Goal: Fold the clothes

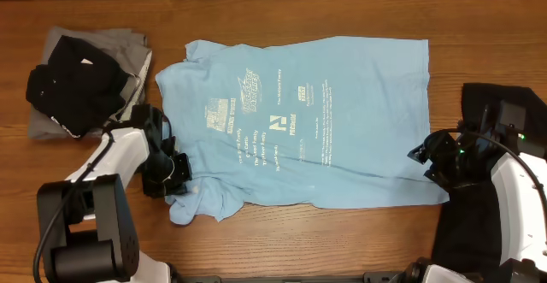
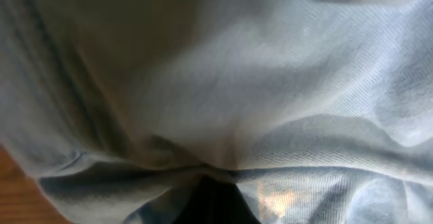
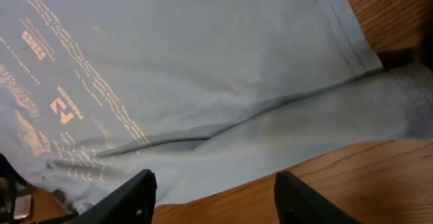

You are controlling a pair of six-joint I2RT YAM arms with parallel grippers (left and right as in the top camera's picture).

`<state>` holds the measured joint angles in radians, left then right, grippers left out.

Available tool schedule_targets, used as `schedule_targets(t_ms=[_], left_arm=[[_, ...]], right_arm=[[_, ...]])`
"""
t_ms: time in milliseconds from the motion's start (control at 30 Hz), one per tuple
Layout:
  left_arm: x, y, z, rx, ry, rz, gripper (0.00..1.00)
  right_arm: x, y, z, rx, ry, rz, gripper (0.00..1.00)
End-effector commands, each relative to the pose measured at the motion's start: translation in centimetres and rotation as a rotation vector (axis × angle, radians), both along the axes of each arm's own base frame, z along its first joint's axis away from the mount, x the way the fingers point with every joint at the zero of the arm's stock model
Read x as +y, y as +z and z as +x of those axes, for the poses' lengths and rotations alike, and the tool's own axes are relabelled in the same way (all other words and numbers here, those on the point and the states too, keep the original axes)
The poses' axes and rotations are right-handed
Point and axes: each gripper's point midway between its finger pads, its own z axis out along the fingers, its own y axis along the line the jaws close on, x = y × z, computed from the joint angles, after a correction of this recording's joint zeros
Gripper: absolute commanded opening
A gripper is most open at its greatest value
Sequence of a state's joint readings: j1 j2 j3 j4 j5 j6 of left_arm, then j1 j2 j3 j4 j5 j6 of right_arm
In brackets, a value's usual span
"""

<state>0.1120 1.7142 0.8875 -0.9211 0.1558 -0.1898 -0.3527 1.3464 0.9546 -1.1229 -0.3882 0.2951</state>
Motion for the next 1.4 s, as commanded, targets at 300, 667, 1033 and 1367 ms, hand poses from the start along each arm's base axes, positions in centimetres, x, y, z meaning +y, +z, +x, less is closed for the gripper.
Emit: schedule_targets(t_ms=[300,667,1033,1367], left_arm=[[8.8,3.2,-1.1,0.121,0.292,0.197,0.04],[3.9,10.9,5.9,-0.178,0.064,-0.054,0.12],[-5.3,18.3,14.5,-0.616,-0.260,-0.271,0.56],[-4.6,20.0,19.9,-0.828,-0.243,-0.209,0.57]], right_arm=[[-0.5,0.2,1.0,-0.047,-0.002,-0.031,0.60],[-0.4,1.4,3.9,-0.200,0.046,-0.022,0.50],[1.6,-0.2,2.6,-0.094,0.094,0.027,0.56],[5.3,-0.9,4.6,-0.145,0.217,0.102,0.62]])
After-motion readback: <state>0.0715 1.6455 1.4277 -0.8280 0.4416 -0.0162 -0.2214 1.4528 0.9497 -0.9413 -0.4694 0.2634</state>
